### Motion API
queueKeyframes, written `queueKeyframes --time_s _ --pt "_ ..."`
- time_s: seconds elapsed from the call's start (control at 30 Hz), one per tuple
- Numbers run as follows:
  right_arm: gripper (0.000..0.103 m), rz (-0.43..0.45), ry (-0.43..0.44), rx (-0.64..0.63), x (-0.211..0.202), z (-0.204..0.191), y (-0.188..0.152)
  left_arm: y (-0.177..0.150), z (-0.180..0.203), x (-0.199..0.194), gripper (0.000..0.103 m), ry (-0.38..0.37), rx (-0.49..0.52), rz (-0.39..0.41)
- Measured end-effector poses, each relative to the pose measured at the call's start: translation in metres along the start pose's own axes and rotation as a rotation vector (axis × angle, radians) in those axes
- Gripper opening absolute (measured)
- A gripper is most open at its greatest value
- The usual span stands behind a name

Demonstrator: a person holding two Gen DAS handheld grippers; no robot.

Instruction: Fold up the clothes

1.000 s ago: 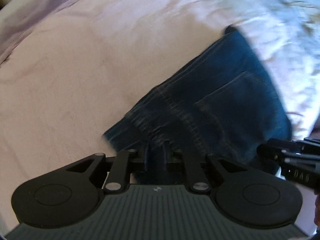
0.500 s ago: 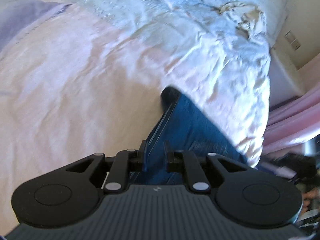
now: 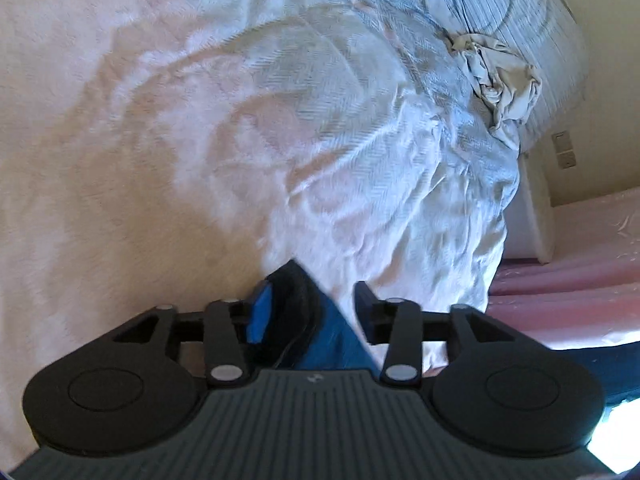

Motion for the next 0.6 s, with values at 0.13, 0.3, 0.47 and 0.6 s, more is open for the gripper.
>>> queueKeyframes --time_s 0.13,0.3,0.47,0.6 --pt "0.029 0.007 -0.002 0.014 0.001 0.001 -0.004 0.001 0.0 0.021 0.045 0.009 0.018 -0.043" --pt "0.015 0.032 -0.02 -0.029 -0.002 -0.001 -0.011 -0.005 0.002 0.018 0.022 0.054 0.088 -0.024" --pt "0.006 0.086 -0.004 -0.085 -0.015 -0.006 -0.026 -0.012 0.006 0.0 0.017 0.041 0.109 0.047" --pt "0.002 0.131 0.059 -0.125 -0.033 -0.012 -0.042 -0.019 -0.003 -0.019 0.016 -0.003 0.053 0.126"
Point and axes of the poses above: each gripper's, at about its wrist camera, not at the fingertips, and x roughly the way its jaws point, z to its right, y to its top, the point moved 3 cm from there along x, roughly the way its jaws point, and after that the axes turned 12 degrees about x, right-handed, at the moved point
